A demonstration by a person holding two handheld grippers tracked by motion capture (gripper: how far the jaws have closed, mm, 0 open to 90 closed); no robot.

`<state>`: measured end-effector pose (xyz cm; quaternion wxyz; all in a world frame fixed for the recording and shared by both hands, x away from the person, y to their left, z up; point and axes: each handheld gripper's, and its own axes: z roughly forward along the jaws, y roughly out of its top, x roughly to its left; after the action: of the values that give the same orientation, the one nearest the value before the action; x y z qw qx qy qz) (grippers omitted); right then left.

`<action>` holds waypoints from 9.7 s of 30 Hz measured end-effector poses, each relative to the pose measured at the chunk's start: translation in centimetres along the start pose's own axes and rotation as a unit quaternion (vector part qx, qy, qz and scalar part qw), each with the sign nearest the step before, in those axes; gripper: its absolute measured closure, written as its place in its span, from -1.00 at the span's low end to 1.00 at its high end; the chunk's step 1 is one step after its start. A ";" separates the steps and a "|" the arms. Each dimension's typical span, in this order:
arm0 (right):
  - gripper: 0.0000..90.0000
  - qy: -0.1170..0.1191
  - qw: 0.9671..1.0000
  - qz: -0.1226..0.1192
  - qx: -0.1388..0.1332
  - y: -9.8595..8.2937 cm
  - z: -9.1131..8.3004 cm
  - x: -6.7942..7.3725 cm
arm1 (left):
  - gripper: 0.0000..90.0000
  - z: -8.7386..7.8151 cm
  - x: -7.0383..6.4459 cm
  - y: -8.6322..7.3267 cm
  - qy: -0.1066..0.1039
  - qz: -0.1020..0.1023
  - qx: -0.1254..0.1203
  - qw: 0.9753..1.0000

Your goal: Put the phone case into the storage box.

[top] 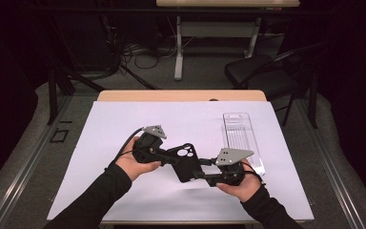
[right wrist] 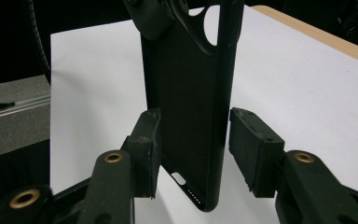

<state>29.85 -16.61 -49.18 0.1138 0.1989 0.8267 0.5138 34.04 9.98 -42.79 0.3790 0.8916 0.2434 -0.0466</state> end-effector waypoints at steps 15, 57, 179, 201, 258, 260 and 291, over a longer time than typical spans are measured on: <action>0.42 -0.012 1.000 0.012 0.015 1.3 -0.8 0.4 | 0.82 0.2 -0.9 0.5 0.013 0.019 0.030 0.999; 0.75 -0.007 0.998 0.053 0.042 5.4 -1.0 0.0 | 0.81 0.9 -1.6 0.8 0.033 0.046 0.069 0.996; 0.88 -0.145 0.989 0.022 -0.026 4.9 -6.4 -3.8 | -0.51 -1.0 -0.3 -3.1 0.069 -0.051 -0.060 0.995; 0.88 -0.158 0.984 0.034 -0.070 4.0 -9.1 -7.2 | -0.64 -1.2 -0.1 -3.8 0.075 -0.053 -0.063 0.994; 0.91 -0.286 0.955 0.031 -0.075 2.8 -10.0 -16.9 | -0.65 -1.2 1.6 -4.8 0.077 -0.068 -0.069 0.992; 0.91 -0.288 0.954 0.029 -0.077 2.6 -9.8 -17.1 | -0.65 -1.3 1.6 -4.9 0.078 -0.069 -0.069 0.992; 0.91 -0.301 0.951 0.012 -0.078 0.5 -6.2 -19.1 | -0.66 -2.4 1.8 -6.5 0.092 -0.080 -0.067 0.990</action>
<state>44.59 -29.92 -46.30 0.3662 0.3443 0.7095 0.4940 32.35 16.23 -45.80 0.4093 0.8423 0.3501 0.0220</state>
